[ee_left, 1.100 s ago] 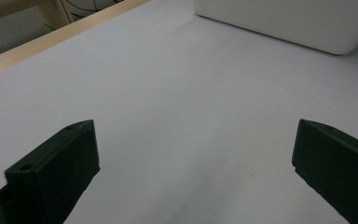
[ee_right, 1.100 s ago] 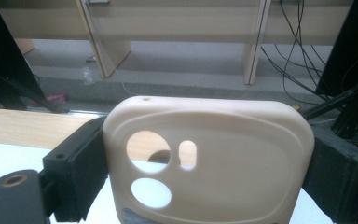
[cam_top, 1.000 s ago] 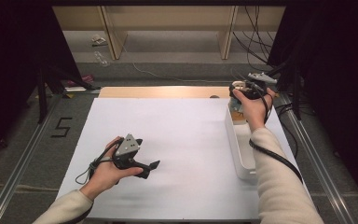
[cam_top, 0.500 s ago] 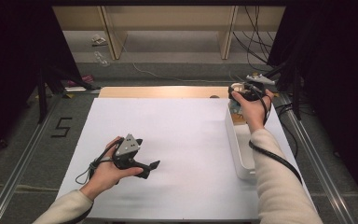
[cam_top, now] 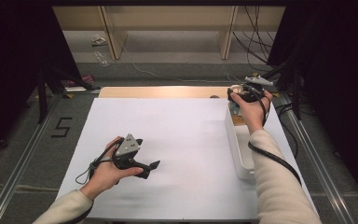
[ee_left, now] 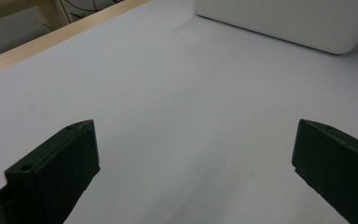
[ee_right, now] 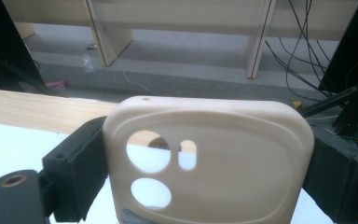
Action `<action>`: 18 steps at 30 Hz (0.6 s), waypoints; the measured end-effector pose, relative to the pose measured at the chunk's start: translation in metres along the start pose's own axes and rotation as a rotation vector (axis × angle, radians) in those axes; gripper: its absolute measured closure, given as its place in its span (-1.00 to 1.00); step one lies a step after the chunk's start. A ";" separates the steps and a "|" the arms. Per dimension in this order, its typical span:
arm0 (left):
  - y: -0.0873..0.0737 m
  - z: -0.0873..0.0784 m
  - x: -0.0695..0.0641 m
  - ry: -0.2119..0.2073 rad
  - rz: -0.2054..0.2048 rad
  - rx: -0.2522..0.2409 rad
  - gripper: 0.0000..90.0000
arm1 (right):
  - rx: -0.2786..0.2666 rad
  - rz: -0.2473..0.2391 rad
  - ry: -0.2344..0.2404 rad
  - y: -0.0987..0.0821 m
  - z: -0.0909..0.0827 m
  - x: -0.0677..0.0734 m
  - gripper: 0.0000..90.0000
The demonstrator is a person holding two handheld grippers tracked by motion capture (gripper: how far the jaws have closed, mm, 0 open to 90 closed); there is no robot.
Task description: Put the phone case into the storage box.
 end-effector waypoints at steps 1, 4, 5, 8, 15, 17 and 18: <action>0.000 0.000 0.000 0.000 0.000 0.000 -1.00 | 0.002 0.001 0.000 -0.001 0.000 0.000 -0.74; 0.000 0.000 0.000 0.000 0.000 -0.002 -1.00 | -0.001 0.005 -0.001 -0.001 0.001 0.000 -0.74; 0.000 0.000 0.000 0.000 0.001 -0.001 -1.00 | 0.000 0.004 0.000 -0.001 0.001 0.000 -0.74; 0.000 0.000 0.000 0.000 0.001 -0.001 -1.00 | -0.001 0.004 0.000 -0.001 0.001 0.000 -0.74; 0.000 0.000 0.000 0.000 0.001 0.000 -1.00 | -0.003 0.002 0.015 -0.002 0.001 0.000 -0.75; 0.000 0.000 0.000 0.000 0.000 0.000 -1.00 | -0.004 0.004 0.017 -0.002 0.001 0.000 -0.76; 0.000 0.000 0.000 0.000 0.001 0.000 -1.00 | -0.004 0.003 0.018 -0.002 0.001 0.000 -0.76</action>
Point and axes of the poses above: each handheld gripper's, and its own axes: z roughly forward along the jaws, y roughly out of its top, x roughly to its left, the point moved 10 cm from there along z, roughly forward along the jaws, and after that the axes turned 5 degrees about y, right-handed, at the moved point
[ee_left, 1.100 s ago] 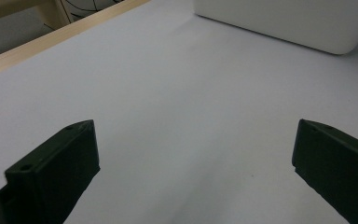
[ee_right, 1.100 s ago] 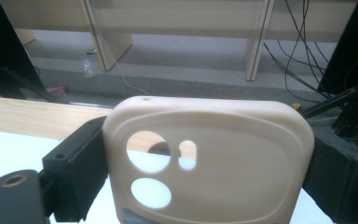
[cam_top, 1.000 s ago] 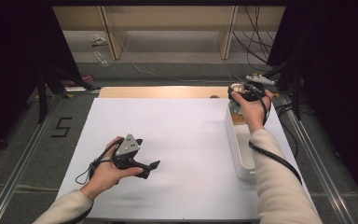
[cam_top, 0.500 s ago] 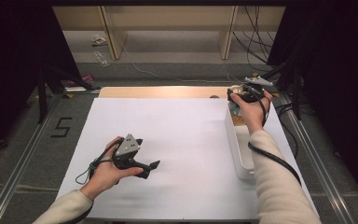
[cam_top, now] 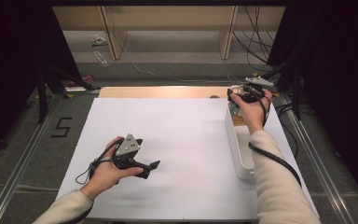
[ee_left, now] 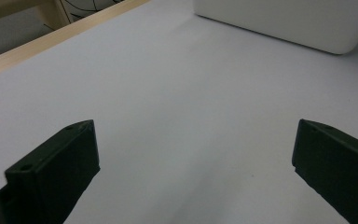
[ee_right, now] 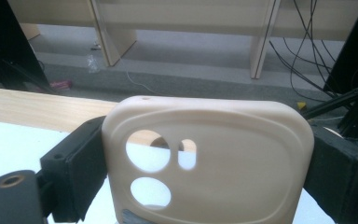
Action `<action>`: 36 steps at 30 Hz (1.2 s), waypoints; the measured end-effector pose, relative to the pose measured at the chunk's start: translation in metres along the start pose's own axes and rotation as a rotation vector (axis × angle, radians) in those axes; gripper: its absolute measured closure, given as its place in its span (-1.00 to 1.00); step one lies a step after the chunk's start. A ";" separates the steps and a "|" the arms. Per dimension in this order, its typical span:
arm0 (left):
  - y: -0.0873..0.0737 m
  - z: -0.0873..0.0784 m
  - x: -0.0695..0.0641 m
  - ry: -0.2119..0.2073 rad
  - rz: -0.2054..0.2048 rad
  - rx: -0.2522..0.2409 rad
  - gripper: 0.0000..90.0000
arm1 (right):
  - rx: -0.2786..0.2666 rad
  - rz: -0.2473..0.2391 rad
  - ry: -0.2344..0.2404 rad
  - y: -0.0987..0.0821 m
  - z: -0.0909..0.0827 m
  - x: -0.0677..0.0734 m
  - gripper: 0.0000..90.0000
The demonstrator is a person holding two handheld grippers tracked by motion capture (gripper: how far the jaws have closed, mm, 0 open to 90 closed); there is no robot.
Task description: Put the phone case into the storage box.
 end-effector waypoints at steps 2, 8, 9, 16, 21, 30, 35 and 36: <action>0.000 0.000 0.000 -0.001 0.000 0.002 -1.00 | 0.001 -0.004 -0.004 0.000 0.000 -0.001 -0.83; 0.000 0.000 0.000 0.000 -0.001 0.002 -1.00 | 0.018 -0.003 -0.008 -0.004 0.001 -0.004 -1.00; -0.001 0.000 0.000 0.000 -0.001 0.002 -1.00 | 0.016 0.003 -0.007 -0.004 0.001 -0.004 -1.00; -0.001 0.000 0.000 0.000 0.001 0.002 -1.00 | 0.004 0.008 -0.031 -0.001 -0.002 -0.007 -1.00; 0.000 0.000 0.000 0.000 0.000 0.000 -1.00 | -0.009 0.022 -0.041 0.001 -0.005 -0.008 -1.00; 0.000 0.000 0.000 0.000 0.003 0.002 -1.00 | -0.002 0.036 -0.043 -0.004 -0.014 -0.005 -1.00; -0.001 0.001 -0.001 -0.001 0.002 0.002 -1.00 | 0.006 0.027 -0.034 -0.005 -0.020 -0.002 -1.00; -0.001 0.001 -0.001 -0.002 0.002 0.002 -1.00 | 0.010 0.024 -0.035 -0.005 -0.021 -0.001 -1.00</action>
Point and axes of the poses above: each handheld gripper's, and its own axes: z roughly forward along the jaws, y roughly out of its top, x roughly to its left, the point moved 10 cm from there along z, roughly forward along the jaws, and after that the axes turned 5 degrees about y, right-handed, at the moved point
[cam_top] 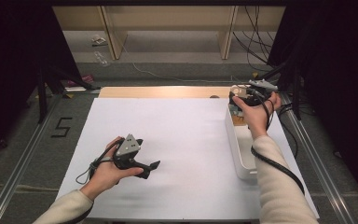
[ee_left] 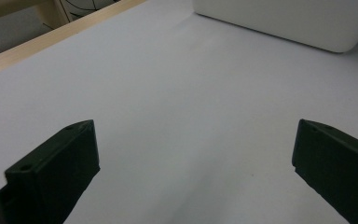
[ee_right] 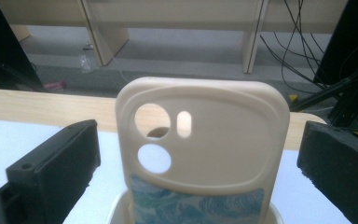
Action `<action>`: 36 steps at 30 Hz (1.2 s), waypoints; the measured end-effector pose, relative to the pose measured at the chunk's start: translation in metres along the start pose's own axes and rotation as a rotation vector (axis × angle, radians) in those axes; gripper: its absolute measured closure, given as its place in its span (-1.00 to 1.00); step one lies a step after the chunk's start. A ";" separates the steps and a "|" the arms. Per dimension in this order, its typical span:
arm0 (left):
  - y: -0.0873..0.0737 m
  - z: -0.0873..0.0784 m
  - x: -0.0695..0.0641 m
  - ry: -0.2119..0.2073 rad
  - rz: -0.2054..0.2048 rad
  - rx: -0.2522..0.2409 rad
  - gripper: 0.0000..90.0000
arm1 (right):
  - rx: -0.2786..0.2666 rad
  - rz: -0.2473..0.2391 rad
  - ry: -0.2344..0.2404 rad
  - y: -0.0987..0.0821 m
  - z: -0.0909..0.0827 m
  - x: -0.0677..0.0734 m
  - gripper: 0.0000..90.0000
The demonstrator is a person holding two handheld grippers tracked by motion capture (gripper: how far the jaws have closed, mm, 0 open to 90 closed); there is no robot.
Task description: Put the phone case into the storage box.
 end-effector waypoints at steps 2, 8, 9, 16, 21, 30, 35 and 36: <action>0.000 0.000 0.000 0.001 0.000 0.000 -1.00 | 0.004 0.002 0.000 -0.001 -0.002 0.001 -1.00; 0.000 0.000 0.001 0.003 -0.002 0.001 -1.00 | 0.030 0.012 -0.001 -0.007 -0.009 0.001 -0.99; 0.000 0.000 0.001 0.003 -0.002 0.000 -1.00 | 0.032 0.016 0.001 -0.008 -0.010 0.002 -0.99; 0.000 0.000 0.001 0.004 -0.003 0.001 -1.00 | 0.042 0.006 0.027 -0.014 -0.023 0.006 -0.97; 0.000 0.000 0.001 0.004 -0.004 0.001 -1.00 | 0.039 -0.004 0.032 -0.018 -0.035 0.008 -0.91; -0.001 -0.001 0.002 0.006 -0.005 0.003 -1.00 | 0.023 -0.026 0.076 -0.022 -0.055 0.016 -0.90; -0.001 0.000 0.002 0.006 -0.006 0.004 -1.00 | 0.031 -0.078 0.103 -0.027 -0.065 0.023 -0.92; -0.001 0.000 0.002 0.006 -0.006 0.005 -1.00 | 0.030 -0.084 0.110 -0.027 -0.067 0.024 -0.93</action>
Point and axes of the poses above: each handheld gripper's, and its own axes: z roughly forward along the jaws, y roughly out of its top, x roughly to its left, the point moved 10 cm from there along z, roughly forward along the jaws, and after that the axes turned 5 degrees about y, right-handed, at the moved point
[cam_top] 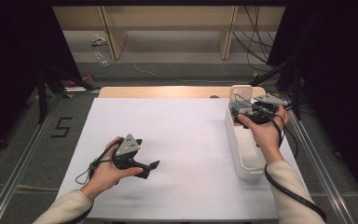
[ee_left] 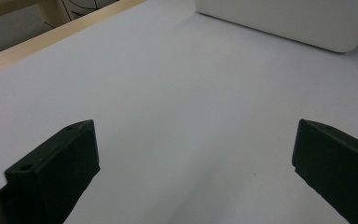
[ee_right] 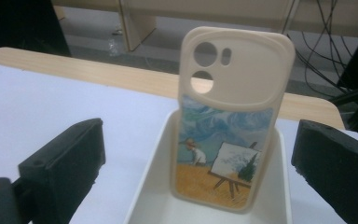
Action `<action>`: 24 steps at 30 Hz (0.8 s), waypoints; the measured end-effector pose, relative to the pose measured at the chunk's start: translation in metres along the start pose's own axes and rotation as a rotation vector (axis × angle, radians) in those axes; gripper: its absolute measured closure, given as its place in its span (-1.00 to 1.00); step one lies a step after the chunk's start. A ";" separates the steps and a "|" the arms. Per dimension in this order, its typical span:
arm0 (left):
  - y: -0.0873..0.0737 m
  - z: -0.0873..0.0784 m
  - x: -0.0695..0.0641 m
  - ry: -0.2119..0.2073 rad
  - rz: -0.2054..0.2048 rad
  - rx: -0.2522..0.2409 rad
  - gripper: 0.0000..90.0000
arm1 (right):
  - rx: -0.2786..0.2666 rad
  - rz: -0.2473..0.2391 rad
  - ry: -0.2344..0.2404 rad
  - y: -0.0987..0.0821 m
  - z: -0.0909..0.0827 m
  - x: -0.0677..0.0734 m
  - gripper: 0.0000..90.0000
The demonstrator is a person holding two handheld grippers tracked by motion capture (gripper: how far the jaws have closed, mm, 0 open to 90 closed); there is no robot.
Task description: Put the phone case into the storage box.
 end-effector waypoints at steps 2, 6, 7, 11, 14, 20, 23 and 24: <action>0.000 0.000 0.000 0.000 -0.001 -0.002 -1.00 | -0.006 -0.010 0.005 0.000 -0.004 0.001 -0.93; 0.000 0.000 0.000 -0.001 -0.001 0.001 -1.00 | -0.022 -0.006 0.034 0.001 -0.012 0.006 -0.92; 0.000 0.000 0.000 -0.001 -0.001 0.001 -1.00 | -0.023 -0.009 0.042 0.001 -0.014 0.007 -0.92; 0.000 0.000 0.000 0.002 -0.003 -0.003 -1.00 | -0.027 -0.017 0.076 -0.002 -0.019 0.014 -0.90; 0.000 -0.001 0.001 0.003 -0.004 -0.002 -1.00 | -0.032 -0.024 0.108 -0.004 -0.024 0.021 -0.88; 0.000 -0.001 0.001 0.004 -0.003 0.000 -1.00 | -0.034 -0.057 0.179 -0.012 -0.034 0.038 -0.85; 0.000 -0.002 0.002 0.006 -0.004 -0.001 -1.00 | -0.041 -0.059 0.217 -0.014 -0.038 0.047 -0.84; 0.000 -0.002 0.002 0.007 -0.004 -0.002 -1.00 | -0.043 -0.062 0.226 -0.015 -0.039 0.049 -0.84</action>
Point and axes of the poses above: each handheld gripper's, and its own axes: z roughly forward along the jaws, y roughly out of its top, x roughly to its left, the point moved 10 cm from there along z, roughly forward along the jaws, and after that the axes turned 5 degrees about y, right-handed, at the moved point
